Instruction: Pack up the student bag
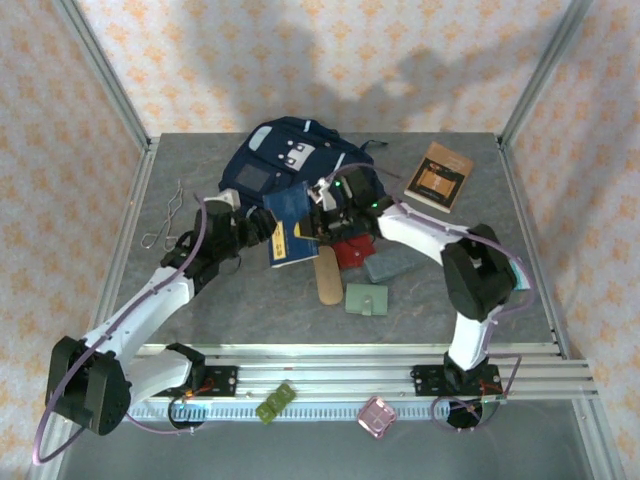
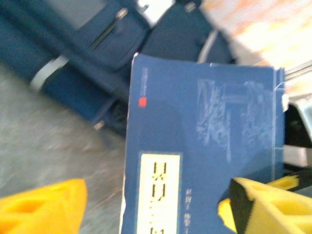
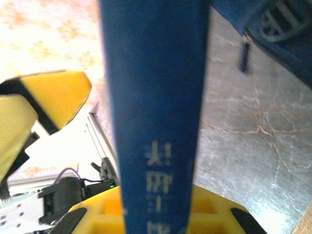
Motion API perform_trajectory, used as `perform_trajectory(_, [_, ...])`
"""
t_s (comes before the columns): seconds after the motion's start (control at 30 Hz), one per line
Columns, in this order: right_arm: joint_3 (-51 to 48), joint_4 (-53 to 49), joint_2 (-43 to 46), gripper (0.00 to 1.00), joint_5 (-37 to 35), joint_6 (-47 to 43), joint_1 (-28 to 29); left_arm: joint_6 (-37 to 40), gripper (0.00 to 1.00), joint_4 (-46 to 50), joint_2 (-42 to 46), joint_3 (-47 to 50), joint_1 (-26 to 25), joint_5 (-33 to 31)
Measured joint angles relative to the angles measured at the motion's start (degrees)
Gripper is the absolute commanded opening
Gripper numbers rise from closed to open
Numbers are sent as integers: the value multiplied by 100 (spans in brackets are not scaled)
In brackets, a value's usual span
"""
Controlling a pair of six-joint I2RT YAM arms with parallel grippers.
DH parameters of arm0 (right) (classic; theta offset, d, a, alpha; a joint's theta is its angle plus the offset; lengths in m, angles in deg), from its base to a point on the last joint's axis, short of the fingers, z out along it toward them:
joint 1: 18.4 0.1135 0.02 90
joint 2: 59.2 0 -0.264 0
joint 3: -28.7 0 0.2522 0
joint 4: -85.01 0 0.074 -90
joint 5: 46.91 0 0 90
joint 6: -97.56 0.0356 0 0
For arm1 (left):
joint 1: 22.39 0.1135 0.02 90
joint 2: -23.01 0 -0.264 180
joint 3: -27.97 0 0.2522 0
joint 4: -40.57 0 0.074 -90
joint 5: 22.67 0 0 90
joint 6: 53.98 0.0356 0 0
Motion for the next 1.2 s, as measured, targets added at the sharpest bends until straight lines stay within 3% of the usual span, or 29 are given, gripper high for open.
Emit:
perform_trajectory(0.3, [-321,240,1283,0,909,-236,-68,-98,84,-955,-142,-70,229,1349])
perform_trajectory(0.6, [-463,295,1397,0,1373,-402,-74,-658,82,-2476,-138,138,315,2752])
perform_trajectory(0.67, [-463,308,1397,0,1427,-407,-74,-710,70,-2527,-138,138,315,2931])
perform_trajectory(0.9, [-463,302,1274,4,1572,-358,-195,-896,1,-2868,4,396,372,3265])
perform_trajectory(1.0, [-463,350,1213,12,1698,-317,-232,-951,0,-3040,50,452,372,3327])
perform_trajectory(1.1, [-463,417,1213,30,1746,-175,-243,-1191,0,-3327,46,590,380,3342])
perform_trajectory(1.2, [-514,791,1252,40,1727,57,-339,-1556,0,-3609,46,776,391,3152])
